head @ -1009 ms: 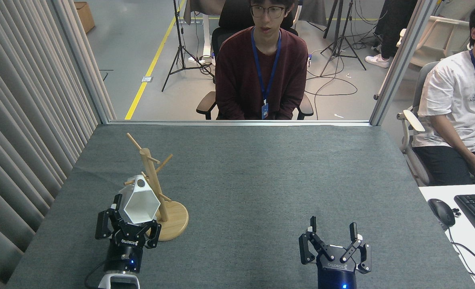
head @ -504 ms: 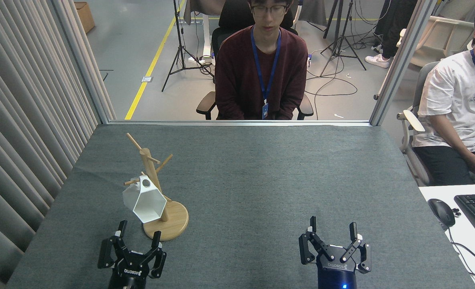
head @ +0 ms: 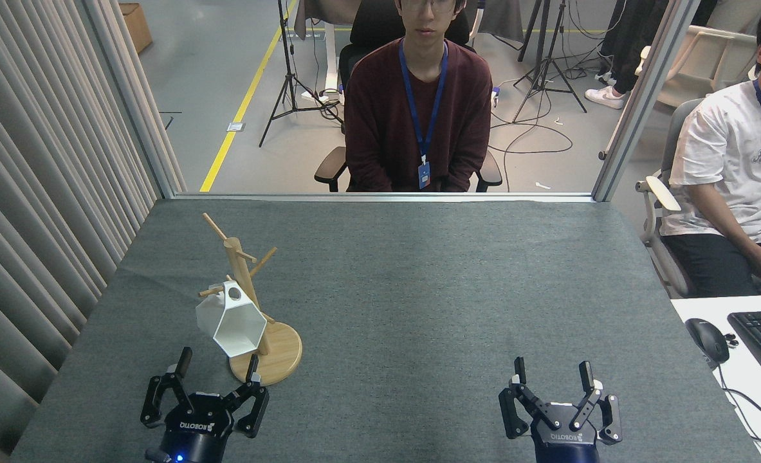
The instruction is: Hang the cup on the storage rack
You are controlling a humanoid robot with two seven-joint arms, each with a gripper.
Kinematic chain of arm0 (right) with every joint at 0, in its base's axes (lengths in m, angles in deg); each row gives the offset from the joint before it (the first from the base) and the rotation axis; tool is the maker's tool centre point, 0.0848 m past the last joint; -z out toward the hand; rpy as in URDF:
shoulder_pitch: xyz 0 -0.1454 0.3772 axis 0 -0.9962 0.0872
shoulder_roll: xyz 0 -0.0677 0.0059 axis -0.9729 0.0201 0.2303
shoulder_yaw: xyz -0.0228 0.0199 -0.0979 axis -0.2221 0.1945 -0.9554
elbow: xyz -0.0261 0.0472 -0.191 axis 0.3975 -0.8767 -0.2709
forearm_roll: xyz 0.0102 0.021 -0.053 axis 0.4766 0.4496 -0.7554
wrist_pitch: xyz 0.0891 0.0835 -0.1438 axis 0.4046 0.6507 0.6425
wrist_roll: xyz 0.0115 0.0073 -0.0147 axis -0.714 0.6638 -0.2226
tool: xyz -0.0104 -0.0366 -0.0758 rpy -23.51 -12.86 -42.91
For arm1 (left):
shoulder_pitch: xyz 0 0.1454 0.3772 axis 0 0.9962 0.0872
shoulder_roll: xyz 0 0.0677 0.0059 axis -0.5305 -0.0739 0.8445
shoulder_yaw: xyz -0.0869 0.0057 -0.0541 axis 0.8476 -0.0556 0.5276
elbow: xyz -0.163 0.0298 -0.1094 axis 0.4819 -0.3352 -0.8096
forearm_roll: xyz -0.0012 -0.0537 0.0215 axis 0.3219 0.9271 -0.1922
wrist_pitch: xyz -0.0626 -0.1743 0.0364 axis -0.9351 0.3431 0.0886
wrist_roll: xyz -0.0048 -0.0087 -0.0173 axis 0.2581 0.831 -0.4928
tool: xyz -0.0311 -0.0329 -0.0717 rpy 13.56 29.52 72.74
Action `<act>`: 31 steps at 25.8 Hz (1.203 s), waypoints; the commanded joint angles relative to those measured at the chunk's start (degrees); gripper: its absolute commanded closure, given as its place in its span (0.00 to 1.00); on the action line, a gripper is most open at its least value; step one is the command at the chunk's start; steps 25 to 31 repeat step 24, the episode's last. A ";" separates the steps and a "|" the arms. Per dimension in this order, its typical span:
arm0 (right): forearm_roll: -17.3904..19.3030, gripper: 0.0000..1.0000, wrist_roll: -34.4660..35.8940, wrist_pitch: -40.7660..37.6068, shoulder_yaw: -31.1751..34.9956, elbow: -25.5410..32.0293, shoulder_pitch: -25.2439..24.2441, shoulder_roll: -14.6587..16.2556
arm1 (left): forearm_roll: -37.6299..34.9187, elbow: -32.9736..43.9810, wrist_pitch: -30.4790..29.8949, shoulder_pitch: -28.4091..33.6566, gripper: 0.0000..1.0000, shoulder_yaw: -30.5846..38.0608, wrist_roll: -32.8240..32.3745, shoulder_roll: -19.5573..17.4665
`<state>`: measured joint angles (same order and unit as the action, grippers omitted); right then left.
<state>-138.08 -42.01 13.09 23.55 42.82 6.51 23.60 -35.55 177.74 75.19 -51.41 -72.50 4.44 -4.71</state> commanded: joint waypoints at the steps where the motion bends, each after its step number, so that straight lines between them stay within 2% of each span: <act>1: 0.03 0.02 -0.05 -2.24 0.14 1.53 -2.46 1.36 | 7.90 2.41 -0.82 -0.05 0.01 0.29 -3.71 0.24; 8: 0.03 0.02 -0.23 -2.76 0.23 1.97 -4.30 2.33 | 7.81 2.41 0.67 1.45 0.01 0.12 -2.66 -0.02; 10: 0.12 0.02 -0.23 -2.76 0.41 1.97 -4.30 2.41 | 5.88 2.67 0.58 2.76 0.01 0.03 1.47 -0.46; 13: 0.21 0.02 -0.23 -2.85 0.41 1.97 -4.30 2.59 | -0.80 2.76 0.58 5.14 0.01 0.12 6.31 -0.02; 17: 0.74 0.02 -0.31 -3.55 1.20 1.97 -5.00 3.64 | -1.77 2.76 0.85 6.37 0.01 -0.06 9.65 0.15; 23: 1.18 0.02 -0.23 -4.43 2.87 2.06 -7.11 4.35 | -1.77 2.67 0.58 7.51 0.01 -0.41 8.42 0.33; 31: 1.18 0.02 -0.23 -4.43 3.48 2.06 -7.11 4.35 | -1.77 2.76 0.50 7.51 0.01 -0.41 7.36 0.42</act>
